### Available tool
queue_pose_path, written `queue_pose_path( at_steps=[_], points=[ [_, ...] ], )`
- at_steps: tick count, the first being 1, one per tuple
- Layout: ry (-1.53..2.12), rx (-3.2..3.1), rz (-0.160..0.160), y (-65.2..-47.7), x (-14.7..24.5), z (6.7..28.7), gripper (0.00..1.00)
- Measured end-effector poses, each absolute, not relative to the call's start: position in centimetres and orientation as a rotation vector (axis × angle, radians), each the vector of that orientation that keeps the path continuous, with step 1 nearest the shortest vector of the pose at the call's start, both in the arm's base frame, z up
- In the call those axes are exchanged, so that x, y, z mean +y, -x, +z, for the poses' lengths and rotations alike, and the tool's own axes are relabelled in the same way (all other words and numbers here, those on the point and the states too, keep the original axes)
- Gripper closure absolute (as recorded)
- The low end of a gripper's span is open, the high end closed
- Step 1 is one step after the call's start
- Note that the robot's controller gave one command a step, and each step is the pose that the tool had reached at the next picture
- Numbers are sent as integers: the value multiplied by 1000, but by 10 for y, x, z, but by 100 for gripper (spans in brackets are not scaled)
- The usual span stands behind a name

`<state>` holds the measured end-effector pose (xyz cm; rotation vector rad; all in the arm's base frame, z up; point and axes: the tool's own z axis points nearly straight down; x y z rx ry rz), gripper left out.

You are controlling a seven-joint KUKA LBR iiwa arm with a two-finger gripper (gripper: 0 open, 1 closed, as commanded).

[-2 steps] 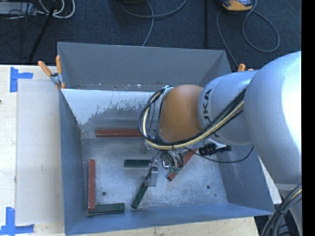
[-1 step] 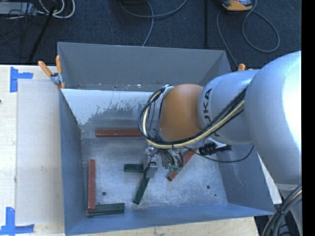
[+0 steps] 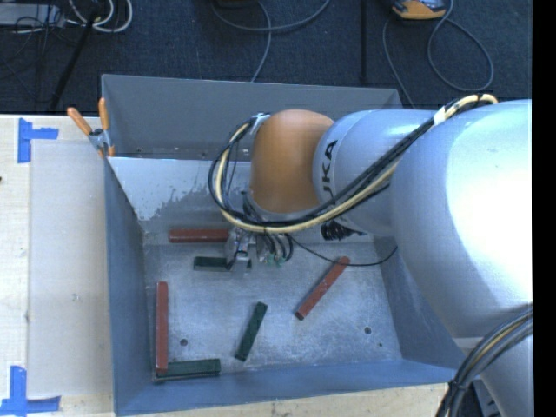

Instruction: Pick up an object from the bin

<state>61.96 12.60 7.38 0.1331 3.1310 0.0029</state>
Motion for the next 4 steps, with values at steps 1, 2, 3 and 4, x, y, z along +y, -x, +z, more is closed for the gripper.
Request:
queue_pose_path(
  at_steps=[1, 2, 3, 4],
  points=[
    [587, 3079, 2, -604, 163, 175, 100],
    [582, 3084, 1, -603, 162, 173, 0],
    [245, 3130, 2, -614, 185, 68, 0],
    [373, 3122, -5, -593, 114, 69, 0]
  ],
)
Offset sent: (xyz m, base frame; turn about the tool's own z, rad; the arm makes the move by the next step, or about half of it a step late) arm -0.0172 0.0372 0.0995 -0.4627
